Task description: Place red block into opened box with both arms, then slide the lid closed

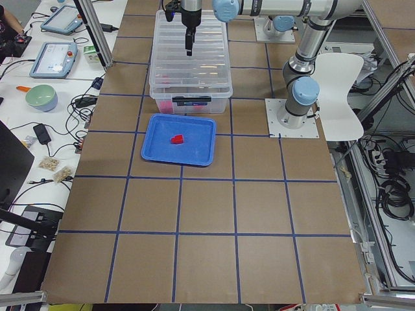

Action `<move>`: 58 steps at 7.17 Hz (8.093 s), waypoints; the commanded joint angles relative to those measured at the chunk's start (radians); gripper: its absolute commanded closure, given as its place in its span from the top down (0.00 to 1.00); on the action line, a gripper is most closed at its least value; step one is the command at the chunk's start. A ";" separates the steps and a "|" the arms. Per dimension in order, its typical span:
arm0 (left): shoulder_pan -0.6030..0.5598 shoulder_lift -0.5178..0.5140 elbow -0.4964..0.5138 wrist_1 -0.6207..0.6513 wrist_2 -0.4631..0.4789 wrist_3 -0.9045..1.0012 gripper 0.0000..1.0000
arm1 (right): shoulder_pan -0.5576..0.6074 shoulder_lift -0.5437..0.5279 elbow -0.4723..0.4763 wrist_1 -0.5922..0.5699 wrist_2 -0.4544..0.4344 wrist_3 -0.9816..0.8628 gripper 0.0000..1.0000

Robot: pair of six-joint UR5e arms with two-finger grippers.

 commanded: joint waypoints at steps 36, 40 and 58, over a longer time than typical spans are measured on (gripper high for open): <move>0.492 -0.425 -0.325 0.695 -0.115 0.037 0.86 | -0.269 0.383 -0.055 -0.315 -0.070 -0.221 1.00; 0.480 -0.422 -0.307 0.724 -0.111 0.015 0.08 | -0.258 0.278 -0.066 -0.216 -0.055 -0.218 1.00; 0.029 -0.198 -0.334 0.477 -0.065 -0.065 0.01 | -0.117 0.003 -0.049 0.025 -0.056 -0.037 1.00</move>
